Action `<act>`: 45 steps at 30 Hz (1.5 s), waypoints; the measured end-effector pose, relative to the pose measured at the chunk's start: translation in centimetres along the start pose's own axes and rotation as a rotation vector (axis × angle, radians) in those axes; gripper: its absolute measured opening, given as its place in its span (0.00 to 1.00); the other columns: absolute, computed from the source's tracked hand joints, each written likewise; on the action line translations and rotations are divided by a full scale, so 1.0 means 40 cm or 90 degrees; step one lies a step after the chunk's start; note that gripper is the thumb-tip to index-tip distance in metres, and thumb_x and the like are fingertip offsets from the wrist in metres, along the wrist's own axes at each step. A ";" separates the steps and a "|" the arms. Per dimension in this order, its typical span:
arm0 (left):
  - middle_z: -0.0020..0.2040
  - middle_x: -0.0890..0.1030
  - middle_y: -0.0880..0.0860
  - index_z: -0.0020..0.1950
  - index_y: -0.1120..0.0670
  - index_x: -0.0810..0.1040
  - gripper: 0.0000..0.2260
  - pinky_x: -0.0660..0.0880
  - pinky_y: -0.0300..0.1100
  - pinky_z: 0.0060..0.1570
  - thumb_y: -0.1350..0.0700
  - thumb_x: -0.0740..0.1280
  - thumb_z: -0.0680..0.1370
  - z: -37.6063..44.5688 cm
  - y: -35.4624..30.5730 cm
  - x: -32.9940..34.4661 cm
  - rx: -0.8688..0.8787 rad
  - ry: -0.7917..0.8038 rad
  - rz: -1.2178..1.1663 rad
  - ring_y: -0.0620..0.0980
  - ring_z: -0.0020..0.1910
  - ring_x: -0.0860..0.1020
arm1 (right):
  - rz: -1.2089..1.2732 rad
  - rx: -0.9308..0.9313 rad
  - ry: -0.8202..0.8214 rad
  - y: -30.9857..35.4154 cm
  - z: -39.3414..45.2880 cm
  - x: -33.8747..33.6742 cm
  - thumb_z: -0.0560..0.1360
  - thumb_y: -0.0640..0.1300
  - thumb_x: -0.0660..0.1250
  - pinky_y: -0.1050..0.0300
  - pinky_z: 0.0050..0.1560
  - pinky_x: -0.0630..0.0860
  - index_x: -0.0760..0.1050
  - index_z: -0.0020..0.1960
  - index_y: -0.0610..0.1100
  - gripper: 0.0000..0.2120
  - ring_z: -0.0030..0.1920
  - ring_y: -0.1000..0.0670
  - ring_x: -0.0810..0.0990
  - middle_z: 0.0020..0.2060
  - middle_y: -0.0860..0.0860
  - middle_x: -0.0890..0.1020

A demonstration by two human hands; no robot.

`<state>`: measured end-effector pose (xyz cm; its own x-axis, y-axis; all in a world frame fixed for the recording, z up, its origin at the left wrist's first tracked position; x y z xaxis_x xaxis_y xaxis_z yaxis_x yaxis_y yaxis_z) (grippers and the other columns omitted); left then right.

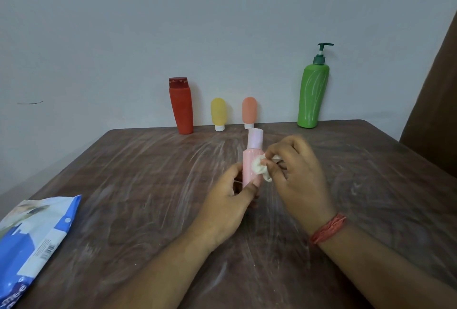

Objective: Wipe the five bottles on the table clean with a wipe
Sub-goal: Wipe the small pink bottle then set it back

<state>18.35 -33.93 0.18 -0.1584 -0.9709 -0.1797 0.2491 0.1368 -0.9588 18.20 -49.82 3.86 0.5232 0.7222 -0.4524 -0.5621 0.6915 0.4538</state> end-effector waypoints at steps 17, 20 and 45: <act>0.53 0.83 0.43 0.69 0.41 0.73 0.14 0.78 0.39 0.47 0.49 0.66 0.83 0.003 0.012 -0.001 -0.015 0.020 0.025 0.45 0.48 0.84 | 0.006 -0.002 0.037 -0.019 0.001 -0.009 0.74 0.35 0.72 0.60 0.45 0.77 0.83 0.49 0.43 0.06 0.45 0.57 0.79 0.47 0.54 0.80; 0.52 0.84 0.42 0.68 0.40 0.74 0.14 0.79 0.42 0.50 0.49 0.66 0.83 0.008 0.013 -0.005 -0.014 0.028 0.008 0.45 0.46 0.85 | 0.007 -0.002 0.018 -0.017 0.003 -0.013 0.75 0.36 0.72 0.61 0.46 0.77 0.83 0.50 0.43 0.05 0.45 0.57 0.79 0.47 0.54 0.81; 0.52 0.86 0.57 0.63 0.56 0.81 0.12 0.81 0.45 0.49 0.55 0.66 0.82 0.021 0.020 -0.030 -0.042 0.016 -0.268 0.52 0.47 0.84 | 0.069 -0.074 0.119 0.003 -0.025 0.000 0.74 0.36 0.73 0.57 0.49 0.79 0.83 0.51 0.43 0.07 0.48 0.57 0.81 0.48 0.53 0.82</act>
<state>19.55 -32.82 -0.16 -0.2562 -0.9398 0.2264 0.0965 -0.2579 -0.9614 17.50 -49.74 3.14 0.3337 0.7692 -0.5449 -0.6843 0.5952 0.4212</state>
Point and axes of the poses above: each hand's wrist, its own z-axis towards the middle knuckle, its own x-axis out of the palm, y = z × x, the point moved 1 cm from there along z, towards the middle knuckle
